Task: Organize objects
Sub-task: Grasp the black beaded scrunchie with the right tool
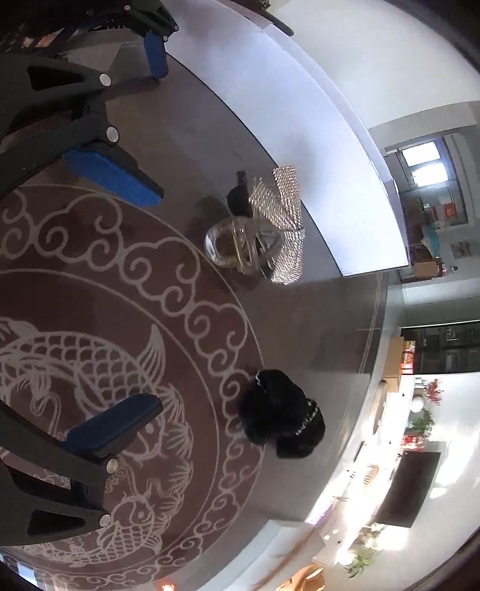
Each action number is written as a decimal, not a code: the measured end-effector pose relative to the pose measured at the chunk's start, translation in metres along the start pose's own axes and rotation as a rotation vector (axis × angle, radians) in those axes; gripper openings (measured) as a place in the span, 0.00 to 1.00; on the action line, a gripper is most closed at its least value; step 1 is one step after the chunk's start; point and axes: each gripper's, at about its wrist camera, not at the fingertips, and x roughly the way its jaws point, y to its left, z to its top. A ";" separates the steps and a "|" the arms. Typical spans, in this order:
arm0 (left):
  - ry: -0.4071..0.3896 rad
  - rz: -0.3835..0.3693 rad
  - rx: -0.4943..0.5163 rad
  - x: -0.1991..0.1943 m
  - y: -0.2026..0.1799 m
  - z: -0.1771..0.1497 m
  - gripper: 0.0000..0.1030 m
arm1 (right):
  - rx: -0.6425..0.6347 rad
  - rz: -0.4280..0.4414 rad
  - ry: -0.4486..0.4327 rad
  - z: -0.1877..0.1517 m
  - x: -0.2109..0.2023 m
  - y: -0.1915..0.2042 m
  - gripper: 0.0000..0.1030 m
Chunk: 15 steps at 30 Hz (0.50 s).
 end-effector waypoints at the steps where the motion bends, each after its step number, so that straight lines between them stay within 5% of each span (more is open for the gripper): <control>1: -0.001 0.000 -0.001 0.000 0.000 0.000 1.00 | 0.037 -0.054 -0.012 0.001 -0.003 -0.009 0.98; 4: -0.005 0.002 -0.004 0.001 0.000 0.001 1.00 | 0.204 -0.179 -0.010 0.014 -0.004 -0.053 0.98; 7: -0.008 0.002 -0.004 0.001 0.001 0.000 1.00 | 0.291 -0.186 -0.019 0.041 0.005 -0.079 0.96; 15: -0.018 0.000 -0.002 -0.001 0.004 -0.002 1.00 | 0.303 -0.219 0.021 0.109 0.058 -0.073 0.93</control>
